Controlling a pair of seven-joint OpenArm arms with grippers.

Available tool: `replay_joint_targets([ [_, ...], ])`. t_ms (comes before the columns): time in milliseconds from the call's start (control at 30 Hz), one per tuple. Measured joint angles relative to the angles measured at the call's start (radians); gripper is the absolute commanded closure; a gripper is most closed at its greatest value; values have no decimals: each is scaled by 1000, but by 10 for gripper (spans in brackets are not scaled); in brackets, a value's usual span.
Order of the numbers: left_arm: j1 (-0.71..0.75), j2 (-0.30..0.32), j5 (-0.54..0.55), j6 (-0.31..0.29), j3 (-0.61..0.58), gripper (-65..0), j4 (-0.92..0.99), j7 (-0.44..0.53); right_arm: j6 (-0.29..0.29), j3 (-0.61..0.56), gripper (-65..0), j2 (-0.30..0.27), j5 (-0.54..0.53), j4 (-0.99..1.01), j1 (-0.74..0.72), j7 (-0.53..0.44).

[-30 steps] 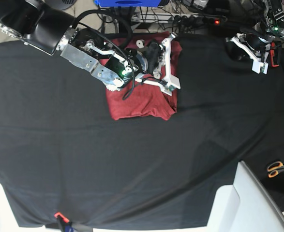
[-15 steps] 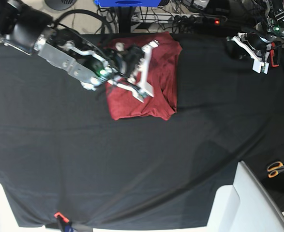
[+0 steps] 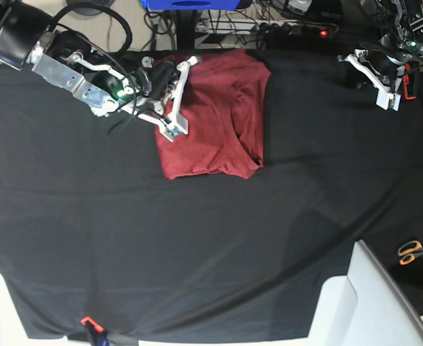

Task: Fold the T-shirt properly
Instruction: 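Press the right gripper into the red bundle and tuck the fabric, then pull the right gripper along the bundle's side, smoothing it flat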

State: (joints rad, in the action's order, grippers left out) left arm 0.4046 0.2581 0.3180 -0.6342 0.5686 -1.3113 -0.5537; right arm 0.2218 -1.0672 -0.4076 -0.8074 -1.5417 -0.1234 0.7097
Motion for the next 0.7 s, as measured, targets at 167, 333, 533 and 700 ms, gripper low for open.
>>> replay_joint_targets([
  [167,3,0,0,0,0,0,0,0,8,0,-2,-2,3,-164,0,77],
  [333,3,0,1,0,0,0,0,2,-3,-2,-2,70,-13,-207,-69,142],
  [533,4,-3,3,0,0,0,0,2,-4,11,-2,156,2,35,-202,137],
  [700,13,-1,3,0,0,0,0,7,-97,93,-2,168,-3,161,-215,72],
])
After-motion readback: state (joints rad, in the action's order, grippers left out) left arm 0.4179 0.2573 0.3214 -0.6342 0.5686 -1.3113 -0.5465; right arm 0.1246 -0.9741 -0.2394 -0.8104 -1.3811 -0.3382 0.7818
